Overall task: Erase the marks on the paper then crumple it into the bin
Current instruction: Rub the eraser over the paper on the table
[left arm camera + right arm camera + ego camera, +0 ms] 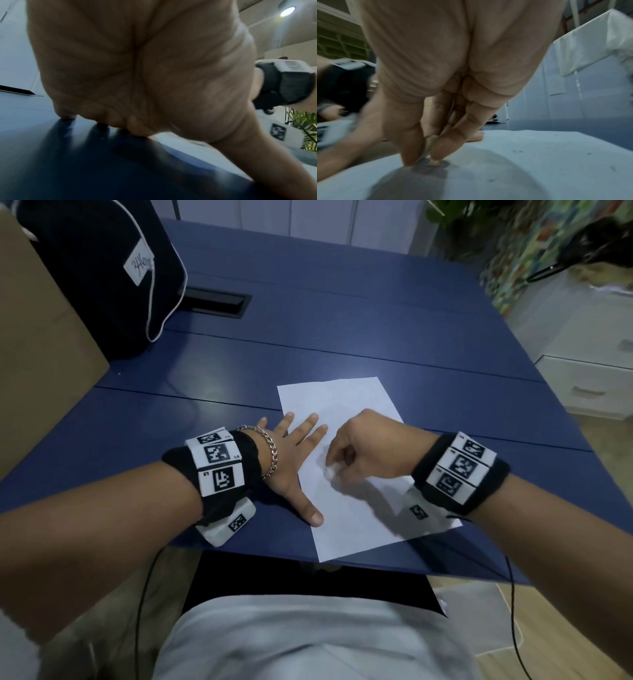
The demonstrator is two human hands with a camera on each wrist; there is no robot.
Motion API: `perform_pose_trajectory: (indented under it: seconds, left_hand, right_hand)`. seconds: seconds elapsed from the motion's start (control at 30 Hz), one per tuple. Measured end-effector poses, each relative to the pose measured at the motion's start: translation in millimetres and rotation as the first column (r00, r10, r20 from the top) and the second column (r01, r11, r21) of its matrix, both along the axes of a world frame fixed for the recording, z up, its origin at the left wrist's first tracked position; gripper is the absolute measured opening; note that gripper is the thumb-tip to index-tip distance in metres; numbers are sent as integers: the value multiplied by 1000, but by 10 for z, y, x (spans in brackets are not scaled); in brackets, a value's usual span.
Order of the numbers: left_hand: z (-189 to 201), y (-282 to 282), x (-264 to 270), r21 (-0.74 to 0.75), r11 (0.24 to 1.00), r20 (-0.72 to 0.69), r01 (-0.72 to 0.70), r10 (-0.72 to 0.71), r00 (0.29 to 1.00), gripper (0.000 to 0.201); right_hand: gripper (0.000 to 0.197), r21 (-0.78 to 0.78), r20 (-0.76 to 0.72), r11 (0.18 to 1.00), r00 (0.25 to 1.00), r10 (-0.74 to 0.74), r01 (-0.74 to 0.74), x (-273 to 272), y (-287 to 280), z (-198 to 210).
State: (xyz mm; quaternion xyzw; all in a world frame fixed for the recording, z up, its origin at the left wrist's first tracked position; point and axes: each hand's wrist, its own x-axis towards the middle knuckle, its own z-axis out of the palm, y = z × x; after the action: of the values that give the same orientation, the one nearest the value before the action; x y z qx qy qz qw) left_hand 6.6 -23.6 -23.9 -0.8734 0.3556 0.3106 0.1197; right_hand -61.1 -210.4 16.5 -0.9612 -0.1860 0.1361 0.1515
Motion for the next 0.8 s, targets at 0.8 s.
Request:
perform_pose_trajectory:
  seconds: [0.8]
  left_hand:
    - [10, -16, 2, 41, 999, -5, 26, -26, 1000, 170]
  right_hand:
    - [22, -35, 88, 996, 993, -76, 79, 19, -169, -44]
